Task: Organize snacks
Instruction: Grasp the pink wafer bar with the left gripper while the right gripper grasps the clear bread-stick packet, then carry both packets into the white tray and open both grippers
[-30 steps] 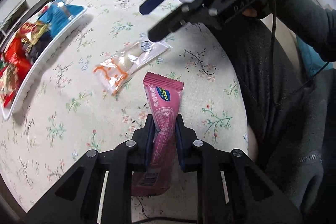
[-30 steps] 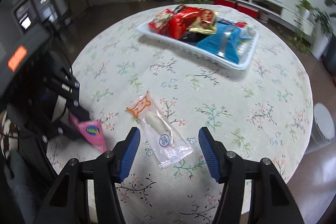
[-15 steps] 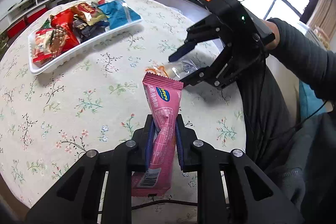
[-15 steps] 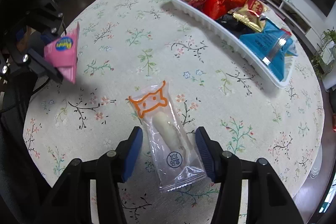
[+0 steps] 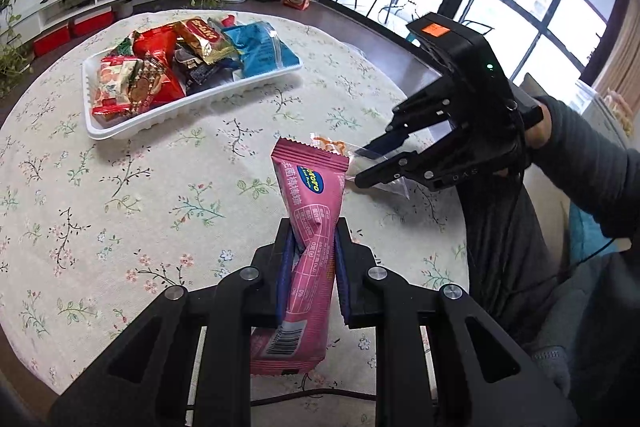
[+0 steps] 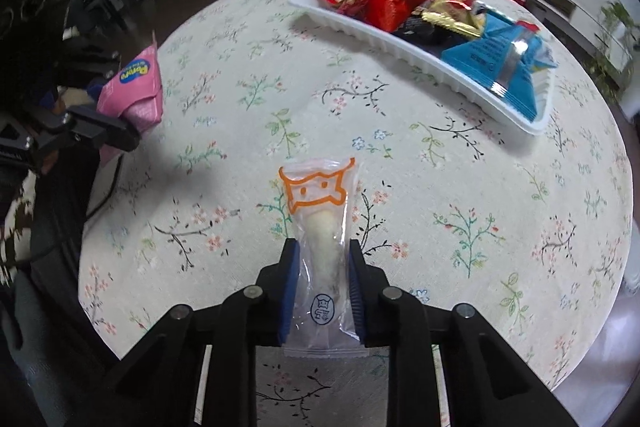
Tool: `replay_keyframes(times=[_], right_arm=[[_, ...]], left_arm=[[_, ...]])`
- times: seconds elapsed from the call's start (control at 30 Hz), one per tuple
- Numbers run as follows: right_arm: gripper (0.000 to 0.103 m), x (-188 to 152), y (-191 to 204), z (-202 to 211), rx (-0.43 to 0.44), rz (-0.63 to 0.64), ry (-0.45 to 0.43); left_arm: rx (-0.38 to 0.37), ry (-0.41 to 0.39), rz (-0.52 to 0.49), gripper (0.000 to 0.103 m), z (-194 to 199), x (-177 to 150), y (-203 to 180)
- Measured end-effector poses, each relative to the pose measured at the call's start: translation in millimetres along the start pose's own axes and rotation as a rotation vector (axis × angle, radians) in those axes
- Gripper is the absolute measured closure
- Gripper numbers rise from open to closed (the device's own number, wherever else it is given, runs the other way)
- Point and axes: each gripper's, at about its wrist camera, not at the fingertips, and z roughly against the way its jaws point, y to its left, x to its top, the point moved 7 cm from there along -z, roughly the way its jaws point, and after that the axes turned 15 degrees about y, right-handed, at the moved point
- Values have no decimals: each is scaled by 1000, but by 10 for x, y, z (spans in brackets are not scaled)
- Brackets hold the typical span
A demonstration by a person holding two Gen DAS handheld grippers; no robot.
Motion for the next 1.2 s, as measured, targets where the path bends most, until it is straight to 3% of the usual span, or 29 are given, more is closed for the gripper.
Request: replay_keyframes(times=[0.43, 0.83, 1.0, 1.2], right_arm=[[78, 104, -237, 657, 129, -261, -245], [78, 823, -873, 1439, 93, -502, -415], [78, 1266, -1125, 1443, 77, -558, -399], [78, 1688, -1416, 1077, 48, -629, -315]], left_arm=[[0, -108, 115, 86, 289, 221, 296], [46, -214, 273, 86, 727, 1072, 1082], [83, -203, 309, 86, 778, 1436, 1414], [87, -157, 371, 86, 552, 1682, 1790]])
